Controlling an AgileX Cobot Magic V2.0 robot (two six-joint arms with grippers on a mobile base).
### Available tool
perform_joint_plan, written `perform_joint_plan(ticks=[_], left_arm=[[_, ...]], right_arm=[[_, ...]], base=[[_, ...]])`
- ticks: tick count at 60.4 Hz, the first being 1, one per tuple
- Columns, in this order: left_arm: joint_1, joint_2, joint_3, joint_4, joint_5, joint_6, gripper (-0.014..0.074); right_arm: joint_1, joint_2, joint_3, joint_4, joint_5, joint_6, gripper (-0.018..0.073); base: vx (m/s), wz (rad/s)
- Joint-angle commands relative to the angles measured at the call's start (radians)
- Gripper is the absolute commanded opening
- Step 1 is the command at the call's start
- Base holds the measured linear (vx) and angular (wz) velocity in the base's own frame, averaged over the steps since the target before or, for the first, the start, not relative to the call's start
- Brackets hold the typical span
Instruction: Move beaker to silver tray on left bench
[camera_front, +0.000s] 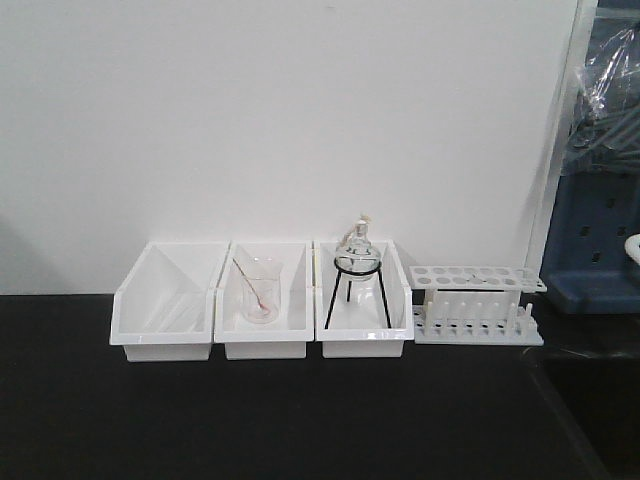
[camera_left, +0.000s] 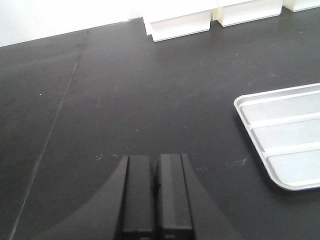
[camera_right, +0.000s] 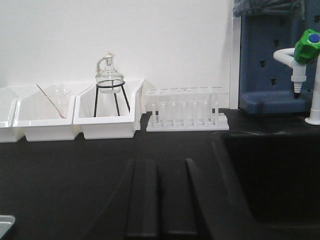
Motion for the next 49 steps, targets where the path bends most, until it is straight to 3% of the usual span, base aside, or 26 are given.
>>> perform_joint_plan(ticks=[1, 49], left_arm=[[-0.004, -0.008, 0.020, -0.003, -0.083, -0.002, 0.0001], [-0.004, -0.008, 0.020, -0.003, -0.083, -0.002, 0.0001]], right_arm=[[-0.003, -0.016, 0.011, -0.041, -0.078, 0.038, -0.0011], [-0.003, -0.019, 0.010, -0.064, -0.044, 0.054, -0.0011]], base=[[0.00, 0.00], [0.00, 0.00]])
